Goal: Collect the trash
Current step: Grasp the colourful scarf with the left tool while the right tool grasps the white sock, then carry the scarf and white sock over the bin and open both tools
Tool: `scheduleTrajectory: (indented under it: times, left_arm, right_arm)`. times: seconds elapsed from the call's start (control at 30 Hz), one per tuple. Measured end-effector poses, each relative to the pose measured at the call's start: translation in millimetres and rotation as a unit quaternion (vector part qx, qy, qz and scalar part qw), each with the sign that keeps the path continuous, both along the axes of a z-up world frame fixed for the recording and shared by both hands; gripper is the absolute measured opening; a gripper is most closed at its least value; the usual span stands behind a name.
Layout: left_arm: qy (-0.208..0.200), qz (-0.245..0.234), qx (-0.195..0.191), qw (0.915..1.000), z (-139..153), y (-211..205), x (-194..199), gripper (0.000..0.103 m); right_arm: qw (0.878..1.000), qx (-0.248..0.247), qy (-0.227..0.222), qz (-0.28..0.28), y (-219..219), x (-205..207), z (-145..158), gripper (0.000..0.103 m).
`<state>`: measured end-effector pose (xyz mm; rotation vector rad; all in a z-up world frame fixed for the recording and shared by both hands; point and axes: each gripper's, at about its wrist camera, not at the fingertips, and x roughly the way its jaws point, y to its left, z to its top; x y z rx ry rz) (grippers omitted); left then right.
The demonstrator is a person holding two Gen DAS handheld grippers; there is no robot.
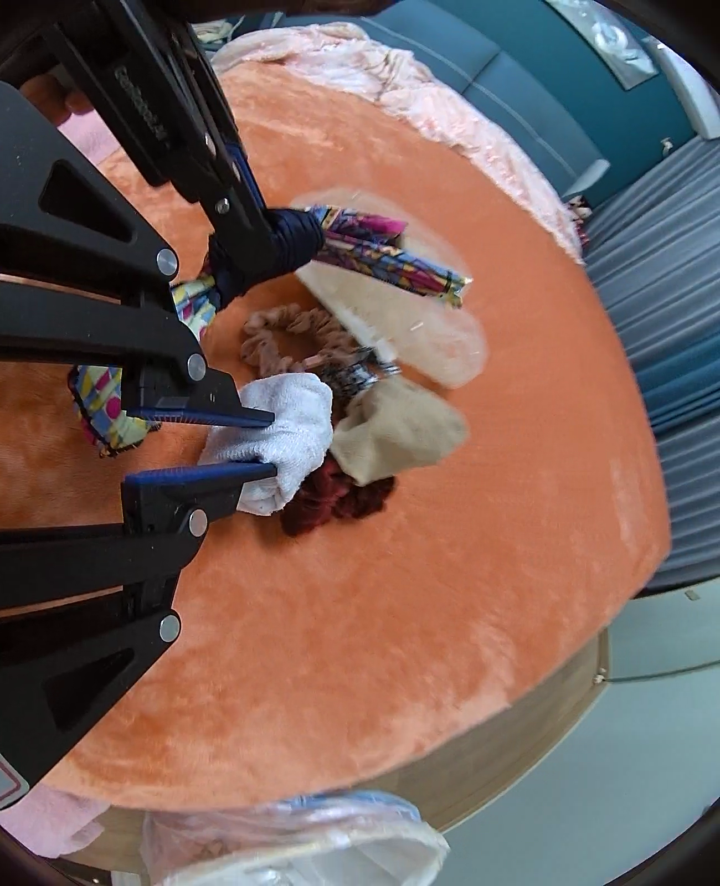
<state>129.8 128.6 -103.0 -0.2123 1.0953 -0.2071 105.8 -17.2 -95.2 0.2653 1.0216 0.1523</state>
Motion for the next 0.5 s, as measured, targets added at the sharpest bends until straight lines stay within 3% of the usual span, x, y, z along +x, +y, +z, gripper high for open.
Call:
scheduleTrajectory:
  times: [0.3, 0.5]
  left_arm:
    - [-0.066, -0.050, -0.007, 0.9966, 66, -47, -12, 0.024]
    - [-0.116, -0.097, -0.015, 0.9883, 114, -100, -20, 0.024]
  right_arm:
    - [0.994, 0.014, -0.090, -0.057, -57, -35, 81, 0.012]
    - [0.984, 0.000, -0.143, -0.105, -108, -60, 130, 0.012]
